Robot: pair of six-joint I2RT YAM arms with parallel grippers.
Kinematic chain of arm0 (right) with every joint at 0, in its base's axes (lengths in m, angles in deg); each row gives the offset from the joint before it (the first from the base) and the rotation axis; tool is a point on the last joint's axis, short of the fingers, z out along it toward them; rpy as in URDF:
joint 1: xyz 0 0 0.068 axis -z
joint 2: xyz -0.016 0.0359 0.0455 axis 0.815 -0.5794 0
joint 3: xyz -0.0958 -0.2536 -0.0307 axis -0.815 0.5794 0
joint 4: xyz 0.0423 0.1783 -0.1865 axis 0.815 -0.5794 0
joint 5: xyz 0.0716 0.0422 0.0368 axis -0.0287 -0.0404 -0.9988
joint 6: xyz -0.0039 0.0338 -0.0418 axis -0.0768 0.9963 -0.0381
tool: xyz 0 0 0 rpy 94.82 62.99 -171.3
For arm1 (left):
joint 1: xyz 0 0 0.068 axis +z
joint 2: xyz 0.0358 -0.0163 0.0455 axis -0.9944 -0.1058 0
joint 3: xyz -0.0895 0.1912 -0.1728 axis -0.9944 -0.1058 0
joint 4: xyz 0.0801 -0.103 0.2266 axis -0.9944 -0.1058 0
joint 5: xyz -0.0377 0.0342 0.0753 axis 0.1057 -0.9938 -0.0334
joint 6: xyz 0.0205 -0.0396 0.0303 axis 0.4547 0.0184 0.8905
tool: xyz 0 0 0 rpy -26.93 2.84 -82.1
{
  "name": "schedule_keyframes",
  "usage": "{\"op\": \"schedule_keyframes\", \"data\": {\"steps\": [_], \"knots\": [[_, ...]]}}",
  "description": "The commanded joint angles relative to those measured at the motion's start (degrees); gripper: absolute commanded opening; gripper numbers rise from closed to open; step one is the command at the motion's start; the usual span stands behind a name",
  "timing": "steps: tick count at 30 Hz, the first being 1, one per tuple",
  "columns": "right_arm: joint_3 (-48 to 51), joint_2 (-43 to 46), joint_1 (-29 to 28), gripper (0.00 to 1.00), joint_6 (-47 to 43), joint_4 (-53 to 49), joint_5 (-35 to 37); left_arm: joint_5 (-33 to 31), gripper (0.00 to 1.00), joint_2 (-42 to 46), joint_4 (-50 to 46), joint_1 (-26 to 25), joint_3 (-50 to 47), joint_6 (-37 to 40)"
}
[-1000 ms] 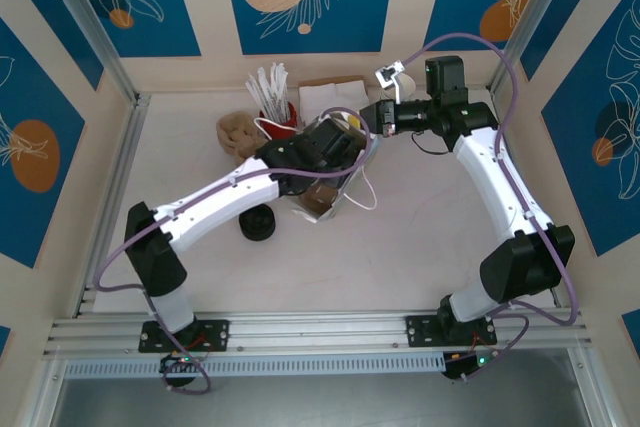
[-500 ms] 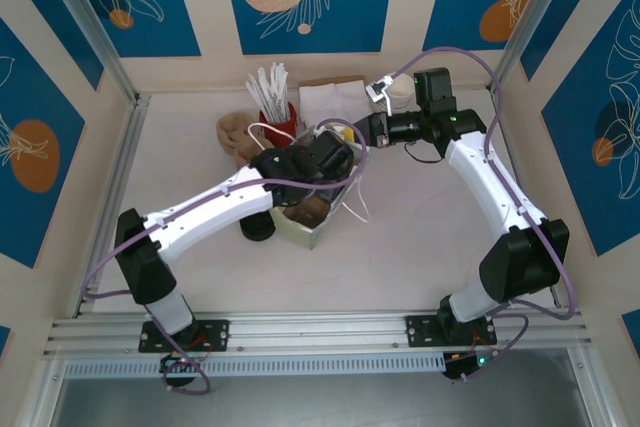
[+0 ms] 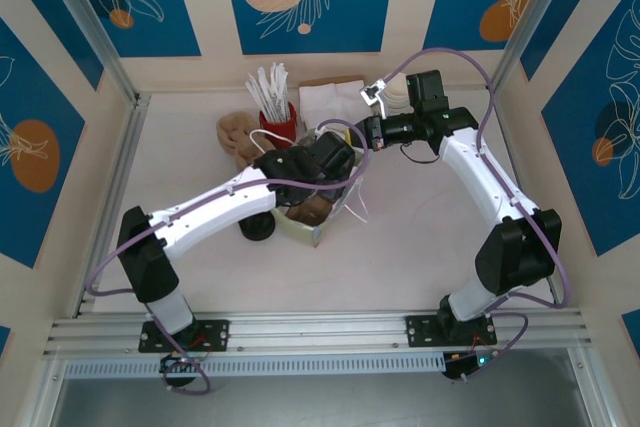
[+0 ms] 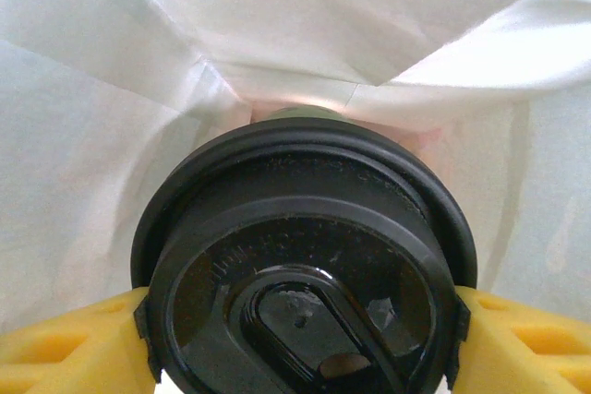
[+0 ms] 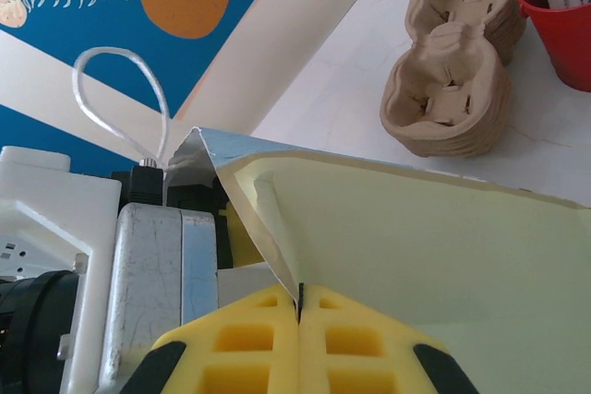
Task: Pack the takeout coffee
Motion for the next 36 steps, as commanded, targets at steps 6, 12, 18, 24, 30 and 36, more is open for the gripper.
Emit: {"op": "schedule_keyframes", "data": {"steps": [6,12,18,24,30,36], "knots": [[-4.24,-0.56,-1.77,0.0,-2.34,-0.99,-1.88,2.95,0.73,-3.53,1.45,1.2,-0.19,-1.19],[-3.47,0.79,-2.29,0.0,-2.73,0.36,0.07,3.47,0.73,-2.77,0.4,1.74,-0.61,-0.88],[-1.44,2.45,-2.53,0.0,-2.1,2.89,2.76,3.38,0.72,-0.09,-1.36,1.74,-2.17,-0.56],[-2.33,2.0,-2.52,0.0,-1.11,3.33,4.11,3.16,0.72,1.6,-1.9,1.76,-3.03,-0.23],[-2.15,1.84,-2.82,0.0,-1.45,3.51,2.69,3.44,0.72,-0.26,-0.78,3.04,-1.41,-0.58],[-1.03,2.39,-2.82,0.0,-2.19,3.93,1.03,3.95,0.72,-2.04,0.07,3.8,-0.05,-0.77]]}}
